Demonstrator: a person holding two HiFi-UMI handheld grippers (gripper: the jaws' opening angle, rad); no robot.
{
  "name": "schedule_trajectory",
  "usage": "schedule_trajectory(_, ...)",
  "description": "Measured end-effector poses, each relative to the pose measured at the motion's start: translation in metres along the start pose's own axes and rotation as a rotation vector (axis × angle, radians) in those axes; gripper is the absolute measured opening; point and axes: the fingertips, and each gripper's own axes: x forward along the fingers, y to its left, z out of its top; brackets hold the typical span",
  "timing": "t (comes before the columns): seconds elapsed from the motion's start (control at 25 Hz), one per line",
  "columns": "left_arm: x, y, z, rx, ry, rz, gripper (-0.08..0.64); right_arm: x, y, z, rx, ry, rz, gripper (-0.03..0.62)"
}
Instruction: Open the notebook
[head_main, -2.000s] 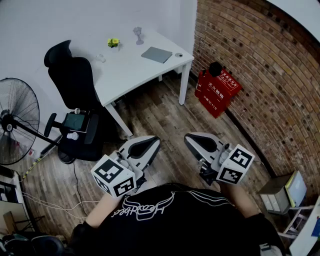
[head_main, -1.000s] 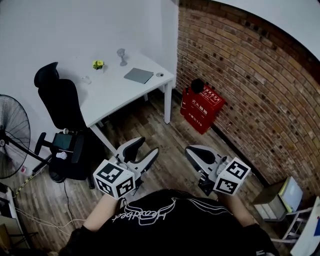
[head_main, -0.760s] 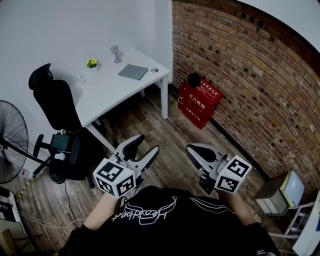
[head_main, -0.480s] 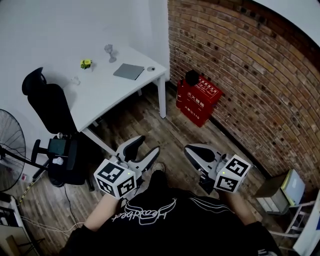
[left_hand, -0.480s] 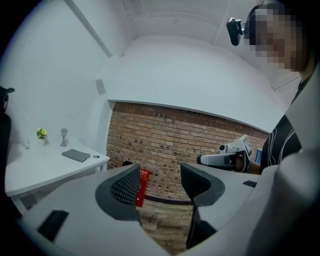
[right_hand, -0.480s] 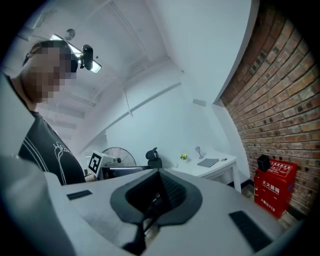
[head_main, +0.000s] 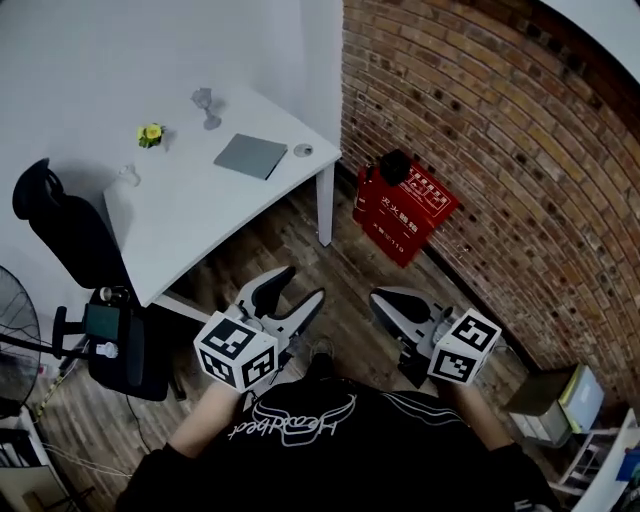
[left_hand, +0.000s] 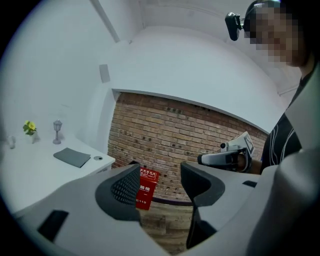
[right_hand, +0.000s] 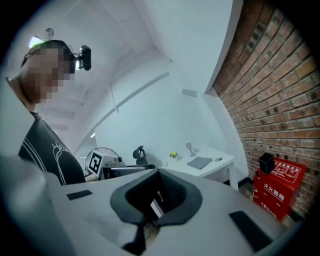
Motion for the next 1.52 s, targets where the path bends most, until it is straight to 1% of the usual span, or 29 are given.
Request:
schedule_trajectory(0.24, 0.049, 0.101, 0.036, 0.0, 0.006, 0.049, 0.258, 0.087, -0.074, 0.038, 0.019, 0.018, 0.022, -0.002)
schedule_trajectory(0.4, 0.072, 0.157, 0.044, -0.005, 0.024, 0.073, 0.258, 0.143, -0.112, 0.05, 0.027, 0.047, 0.046, -0.002)
schedule_trajectory(0.52, 0.083, 0.191, 0.046, -0.018, 0.032, 0.094, 0.258, 0.172, -0.131, 0.058, 0.021, 0.057, 0.057, -0.002)
schedule_trajectory(0.72, 0.099, 0.224, 0.047, -0.029, 0.045, 0.129, 0.258, 0.197, -0.149, 0.067, 0.031, 0.059, 0.076, -0.002)
schedule_trajectory(0.88, 0.111, 0.248, 0.05, -0.024, 0.042, 0.188, 0.258, 0.21, -0.167, 0.069, 0.042, 0.08, 0.097, -0.001)
schedule_trajectory(1.0, 0.125, 0.27, 0.05, -0.036, 0.049, 0.237, 0.258, 0.225, -0.188, 0.074, 0.058, 0.088, 0.115, -0.002)
schedule_trajectory(1.08, 0.136, 0.286, 0.047, -0.035, 0.069, 0.283, 0.258, 0.235, -0.205, 0.077, 0.076, 0.098, 0.137, -0.001)
schedule_trajectory(1.2, 0.154, 0.312, 0.044, -0.002, 0.117, 0.357, 0.258, 0.255, -0.231, 0.085, 0.085, 0.122, 0.175, -0.002)
schedule_trajectory(1.28, 0.168, 0.329, 0.044, 0.005, 0.141, 0.384, 0.258, 0.269, -0.25, 0.093, 0.078, 0.134, 0.19, -0.002)
schedule_trajectory(1.36, 0.182, 0.344, 0.043, -0.011, 0.155, 0.403, 0.258, 0.284, -0.269, 0.098, 0.073, 0.148, 0.199, -0.001)
schedule_trajectory(1.52, 0.208, 0.375, 0.032, -0.018, 0.211, 0.449, 0.258, 0.31, -0.3, 0.1, 0.075, 0.197, 0.219, -0.001)
